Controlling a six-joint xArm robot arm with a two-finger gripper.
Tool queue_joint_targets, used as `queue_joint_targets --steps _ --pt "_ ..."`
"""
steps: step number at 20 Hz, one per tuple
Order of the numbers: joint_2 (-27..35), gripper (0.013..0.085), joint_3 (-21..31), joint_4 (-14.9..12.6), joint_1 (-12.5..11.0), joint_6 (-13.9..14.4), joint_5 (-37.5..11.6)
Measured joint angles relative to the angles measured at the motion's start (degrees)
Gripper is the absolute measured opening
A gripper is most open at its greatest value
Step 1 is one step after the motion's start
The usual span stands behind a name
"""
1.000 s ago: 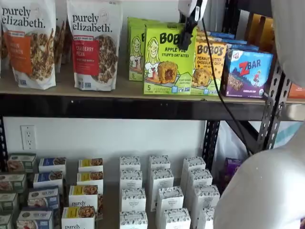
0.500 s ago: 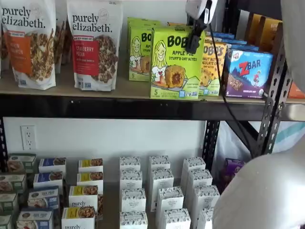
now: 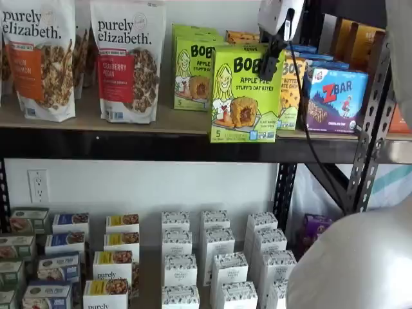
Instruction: Pick the green box on the top shelf, the fourth from the left
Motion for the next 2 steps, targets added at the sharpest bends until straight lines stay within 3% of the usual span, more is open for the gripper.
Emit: queue_joint_targets --steps 2 --pt "-0.67 0.025 0.91 0.21 -0.35 -0.33 -0.46"
